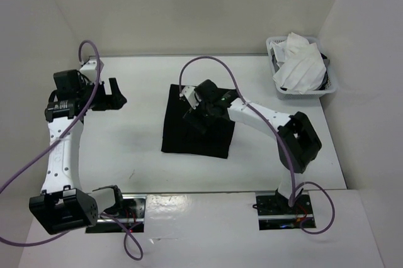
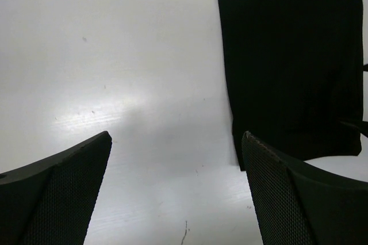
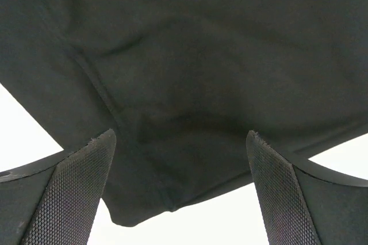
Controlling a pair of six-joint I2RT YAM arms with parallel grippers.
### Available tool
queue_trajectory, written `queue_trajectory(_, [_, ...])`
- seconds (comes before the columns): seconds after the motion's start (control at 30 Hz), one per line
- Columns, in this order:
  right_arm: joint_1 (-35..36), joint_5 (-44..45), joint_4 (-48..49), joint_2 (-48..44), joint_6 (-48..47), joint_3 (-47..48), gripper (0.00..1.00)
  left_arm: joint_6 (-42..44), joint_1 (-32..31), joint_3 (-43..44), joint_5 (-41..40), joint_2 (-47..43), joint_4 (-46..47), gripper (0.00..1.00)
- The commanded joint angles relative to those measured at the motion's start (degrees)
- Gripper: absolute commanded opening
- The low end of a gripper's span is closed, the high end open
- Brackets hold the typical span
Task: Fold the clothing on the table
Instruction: Flatten the skirt out
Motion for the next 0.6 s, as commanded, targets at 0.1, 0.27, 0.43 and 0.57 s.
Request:
queue_trajectory(0.1, [0.39, -1.16, -1.83, 7.86, 2.50, 3.36, 0.98, 1.17, 1.54, -4.25, -1.63, -2.93, 0.87, 1.00])
queue_trajectory(0.27, [0.92, -3.53, -3.24, 11.40, 6.89, 7.14, 0.98, 1.69, 2.06, -6.19, -2.94, -2.31, 2.44, 1.00])
queue_trajectory(0.43, [1.44, -4.06, -3.24, 15.08, 8.83, 8.98, 0.98, 1.69, 2.06, -6.89, -3.47, -1.79, 2.45, 1.00])
queue_trajectory(0.57, [1.97, -4.76, -3.24, 17.63, 9.89, 9.52, 0.98, 1.69, 2.06, -6.89, -3.47, -1.79, 2.45, 1.00])
